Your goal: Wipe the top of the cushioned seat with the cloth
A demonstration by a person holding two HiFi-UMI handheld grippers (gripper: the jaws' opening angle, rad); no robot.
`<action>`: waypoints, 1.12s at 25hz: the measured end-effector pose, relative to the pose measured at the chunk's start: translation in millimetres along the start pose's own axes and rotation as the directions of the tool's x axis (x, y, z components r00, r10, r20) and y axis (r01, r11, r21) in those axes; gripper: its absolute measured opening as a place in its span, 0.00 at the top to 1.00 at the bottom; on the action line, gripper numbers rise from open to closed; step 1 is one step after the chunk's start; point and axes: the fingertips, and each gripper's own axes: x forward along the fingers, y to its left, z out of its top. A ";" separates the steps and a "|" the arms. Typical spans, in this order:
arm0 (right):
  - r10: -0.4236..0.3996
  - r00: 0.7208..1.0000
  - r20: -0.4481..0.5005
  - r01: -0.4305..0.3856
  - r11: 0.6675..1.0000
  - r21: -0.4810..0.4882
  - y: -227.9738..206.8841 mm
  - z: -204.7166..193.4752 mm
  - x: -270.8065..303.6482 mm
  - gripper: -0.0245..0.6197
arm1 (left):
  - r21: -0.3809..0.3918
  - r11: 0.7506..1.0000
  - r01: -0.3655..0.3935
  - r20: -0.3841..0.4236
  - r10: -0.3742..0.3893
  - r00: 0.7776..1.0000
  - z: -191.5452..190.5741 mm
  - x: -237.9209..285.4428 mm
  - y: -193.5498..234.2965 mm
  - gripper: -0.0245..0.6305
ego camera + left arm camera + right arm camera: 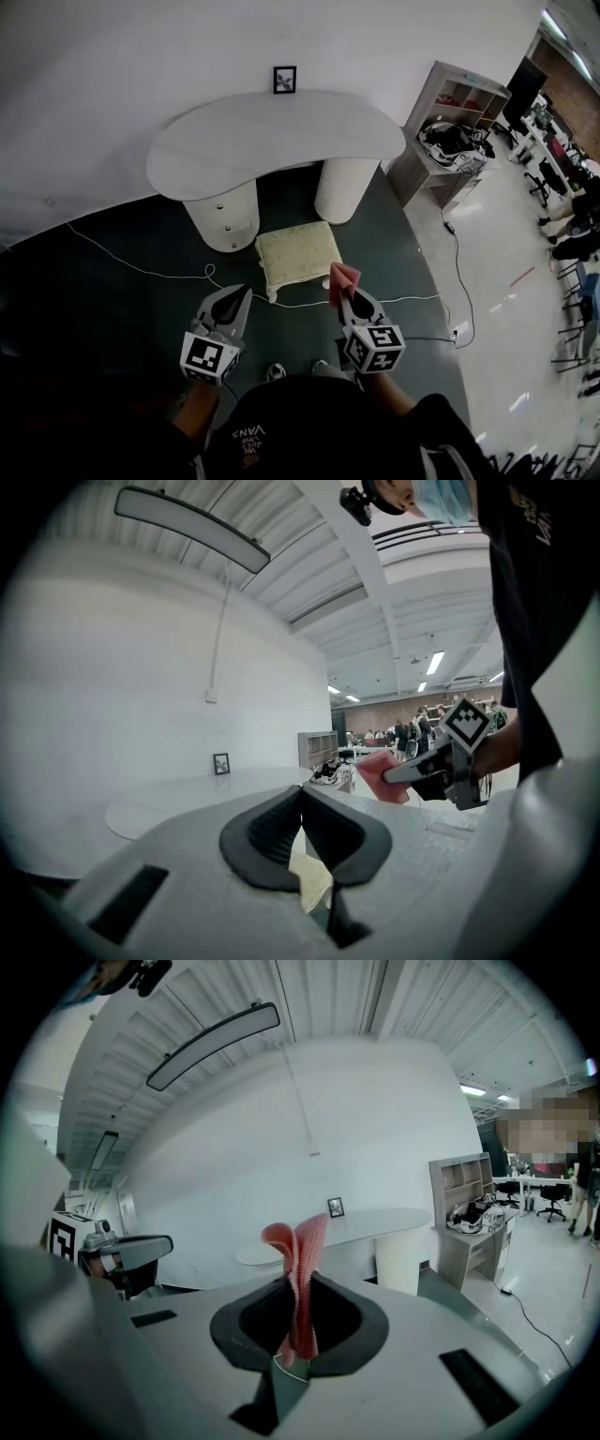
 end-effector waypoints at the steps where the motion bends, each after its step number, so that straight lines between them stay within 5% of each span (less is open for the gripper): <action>1: 0.010 1.000 0.003 -0.010 1.000 -0.005 -0.7 3.5 -0.3 0.92 | -0.004 1.000 -0.009 0.004 0.009 1.000 4.0 1.4 -1.7 0.94; 28: 0.231 0.973 0.012 -0.229 0.970 -0.083 -61.6 36.6 -18.2 0.92 | 0.030 0.990 -0.138 -0.001 0.138 0.990 21.7 55.1 -89.0 0.94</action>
